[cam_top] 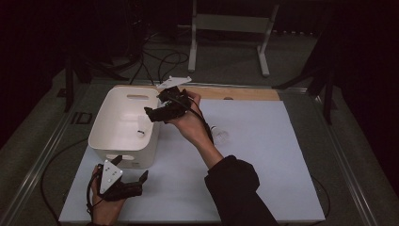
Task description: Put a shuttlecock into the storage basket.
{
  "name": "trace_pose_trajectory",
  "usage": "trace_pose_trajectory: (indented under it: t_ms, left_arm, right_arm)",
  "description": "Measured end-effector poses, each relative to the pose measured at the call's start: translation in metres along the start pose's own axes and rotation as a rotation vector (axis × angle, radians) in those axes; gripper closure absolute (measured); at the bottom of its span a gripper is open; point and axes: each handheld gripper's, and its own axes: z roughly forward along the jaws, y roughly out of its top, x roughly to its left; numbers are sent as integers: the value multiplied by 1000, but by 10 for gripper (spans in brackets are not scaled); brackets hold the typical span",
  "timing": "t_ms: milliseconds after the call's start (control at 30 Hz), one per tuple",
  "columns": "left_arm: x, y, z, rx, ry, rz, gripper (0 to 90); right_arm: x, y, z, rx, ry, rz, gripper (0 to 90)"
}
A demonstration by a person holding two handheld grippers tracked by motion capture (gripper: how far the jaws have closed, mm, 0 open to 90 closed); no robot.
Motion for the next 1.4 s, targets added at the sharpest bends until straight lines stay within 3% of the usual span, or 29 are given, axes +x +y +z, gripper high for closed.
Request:
trace_pose_trajectory:
  t_ms: [1400]
  left_arm:
    - [-1,0,0,1,2,0,1]
  right_arm:
    - [-28,-16,-28,-33,-54,24,115]
